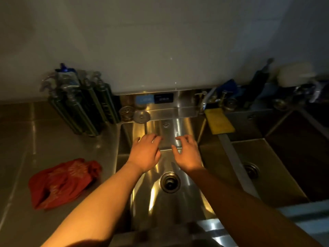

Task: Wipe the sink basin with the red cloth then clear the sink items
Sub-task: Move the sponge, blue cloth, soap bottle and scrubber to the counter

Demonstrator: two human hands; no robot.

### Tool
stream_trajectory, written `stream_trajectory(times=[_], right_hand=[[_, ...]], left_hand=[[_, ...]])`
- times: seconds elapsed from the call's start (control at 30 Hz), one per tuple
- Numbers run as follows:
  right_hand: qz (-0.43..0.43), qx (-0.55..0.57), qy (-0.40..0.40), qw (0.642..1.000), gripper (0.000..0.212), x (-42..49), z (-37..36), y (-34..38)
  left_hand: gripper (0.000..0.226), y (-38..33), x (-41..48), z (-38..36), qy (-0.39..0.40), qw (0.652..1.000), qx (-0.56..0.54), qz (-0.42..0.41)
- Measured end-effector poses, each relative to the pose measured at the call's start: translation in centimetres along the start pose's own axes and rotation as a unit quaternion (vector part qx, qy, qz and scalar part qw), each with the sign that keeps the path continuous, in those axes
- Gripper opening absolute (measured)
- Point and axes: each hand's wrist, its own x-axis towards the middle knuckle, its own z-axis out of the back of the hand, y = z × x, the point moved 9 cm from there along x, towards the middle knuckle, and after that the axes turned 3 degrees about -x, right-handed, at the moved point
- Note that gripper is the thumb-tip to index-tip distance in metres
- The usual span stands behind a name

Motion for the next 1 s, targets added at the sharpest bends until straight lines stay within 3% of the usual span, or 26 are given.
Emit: stream_trajectory(times=[0.23, 0.47, 0.7, 1.0], right_hand=[[-0.03, -0.01, -0.029, 0.999, 0.031, -0.4, 7.6, -10.5], [-0.069, 0.004, -0.062, 0.996, 0.031, -1.2, 12.6, -16.7], [-0.061, 0.015, -0.091, 0.994, 0.028, -0.8, 12.7, -18.5], [-0.082, -0.019, -0.068, 0.994, 0.028, 1.6, 11.3, -20.4]], left_hand=[[0.052, -11.7, 4.7, -2.4, 0.016, 0.999, -0.009, -0.033], [0.049, -19.4, 7.4, -2.7, 0.024, 0.996, -0.017, -0.08], [0.049, -21.2, 9.4, -3.5, 0.038, 0.993, -0.013, -0.108], [0.05, -20.0, 12.9, -4.9, 0.043, 0.991, -0.032, -0.124]])
